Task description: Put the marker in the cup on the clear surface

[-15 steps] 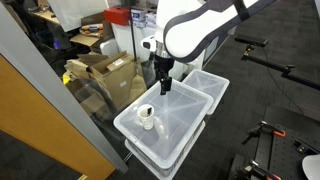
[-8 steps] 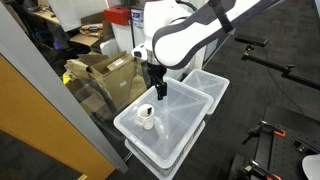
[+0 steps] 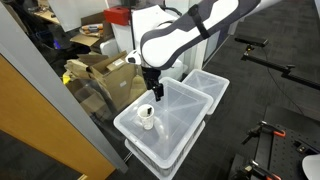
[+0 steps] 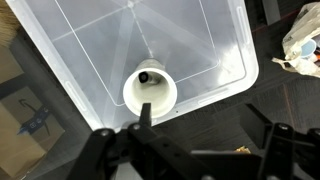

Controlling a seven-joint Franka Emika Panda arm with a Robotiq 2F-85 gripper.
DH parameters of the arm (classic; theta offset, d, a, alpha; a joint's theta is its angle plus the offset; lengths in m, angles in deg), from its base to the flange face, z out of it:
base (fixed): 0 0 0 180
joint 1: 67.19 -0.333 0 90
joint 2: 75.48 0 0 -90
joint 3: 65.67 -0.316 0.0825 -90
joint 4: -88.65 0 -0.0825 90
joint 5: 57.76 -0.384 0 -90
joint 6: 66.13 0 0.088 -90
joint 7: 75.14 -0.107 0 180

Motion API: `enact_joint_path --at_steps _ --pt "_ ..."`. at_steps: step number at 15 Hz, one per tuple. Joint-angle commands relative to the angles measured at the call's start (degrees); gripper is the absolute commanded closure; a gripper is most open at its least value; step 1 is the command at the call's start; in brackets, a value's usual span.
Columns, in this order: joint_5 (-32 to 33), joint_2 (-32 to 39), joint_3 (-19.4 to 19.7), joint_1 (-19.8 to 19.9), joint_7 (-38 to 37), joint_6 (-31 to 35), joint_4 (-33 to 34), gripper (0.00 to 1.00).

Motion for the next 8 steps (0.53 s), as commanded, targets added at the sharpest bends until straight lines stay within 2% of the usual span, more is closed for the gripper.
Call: enact_joint_path --at_steps 1,6,8 --pt "2.37 4.49 0.12 -0.89 1.11 -4.85 6.76 0.15" --pt "7.53 8.06 1.62 -3.7 -1.66 -4.59 10.56 0.09" --pt "9.19 8.38 1.79 -4.4 -2.51 -3.51 10.47 0.12"
